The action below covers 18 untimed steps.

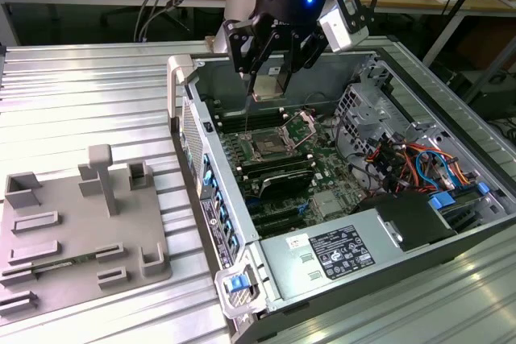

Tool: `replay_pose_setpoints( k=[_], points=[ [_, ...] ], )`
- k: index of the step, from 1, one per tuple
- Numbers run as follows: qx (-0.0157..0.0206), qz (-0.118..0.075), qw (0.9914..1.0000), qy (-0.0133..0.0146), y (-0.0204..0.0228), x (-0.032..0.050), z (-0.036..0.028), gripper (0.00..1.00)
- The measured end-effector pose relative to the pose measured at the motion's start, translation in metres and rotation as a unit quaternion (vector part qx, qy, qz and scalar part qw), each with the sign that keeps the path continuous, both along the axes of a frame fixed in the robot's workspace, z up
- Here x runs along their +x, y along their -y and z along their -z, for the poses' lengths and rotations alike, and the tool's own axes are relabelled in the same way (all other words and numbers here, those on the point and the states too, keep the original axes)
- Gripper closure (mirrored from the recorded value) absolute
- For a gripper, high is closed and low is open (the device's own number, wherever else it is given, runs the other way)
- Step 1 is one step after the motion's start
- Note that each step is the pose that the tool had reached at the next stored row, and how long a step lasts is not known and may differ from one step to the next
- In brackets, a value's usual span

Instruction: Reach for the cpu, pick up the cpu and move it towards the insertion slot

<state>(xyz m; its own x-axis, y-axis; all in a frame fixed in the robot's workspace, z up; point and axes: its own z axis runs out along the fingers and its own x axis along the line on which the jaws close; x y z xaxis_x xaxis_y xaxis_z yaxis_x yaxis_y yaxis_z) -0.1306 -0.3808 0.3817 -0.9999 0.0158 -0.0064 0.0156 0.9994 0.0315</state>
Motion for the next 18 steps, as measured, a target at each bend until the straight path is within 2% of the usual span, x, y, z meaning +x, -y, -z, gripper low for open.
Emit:
replay_pose_setpoints(
  k=[4,7,8,10,14,16,18],
  points=[
    [-0.0011,0.000,1.00000,0.0000,-0.0042,0.0028,0.0001,0.45],
    [-0.0018,0.000,1.00000,-0.0001,-0.0105,0.0121,0.0011,0.45],
    [-0.0021,0.000,1.00000,-0.0004,-0.0139,0.0187,0.0017,0.45],
    [-0.0022,0.000,1.00000,-0.0007,-0.0169,0.0258,0.0026,0.45],
    [-0.0024,0.000,1.00000,-0.0014,-0.0208,0.0445,0.0045,0.45],
    [-0.0023,0.000,0.99999,-0.0030,-0.0225,0.0549,0.0051,0.45],
    [-0.0023,0.000,0.99997,-0.0068,-0.0248,0.0651,0.0052,0.45]
  ],
)
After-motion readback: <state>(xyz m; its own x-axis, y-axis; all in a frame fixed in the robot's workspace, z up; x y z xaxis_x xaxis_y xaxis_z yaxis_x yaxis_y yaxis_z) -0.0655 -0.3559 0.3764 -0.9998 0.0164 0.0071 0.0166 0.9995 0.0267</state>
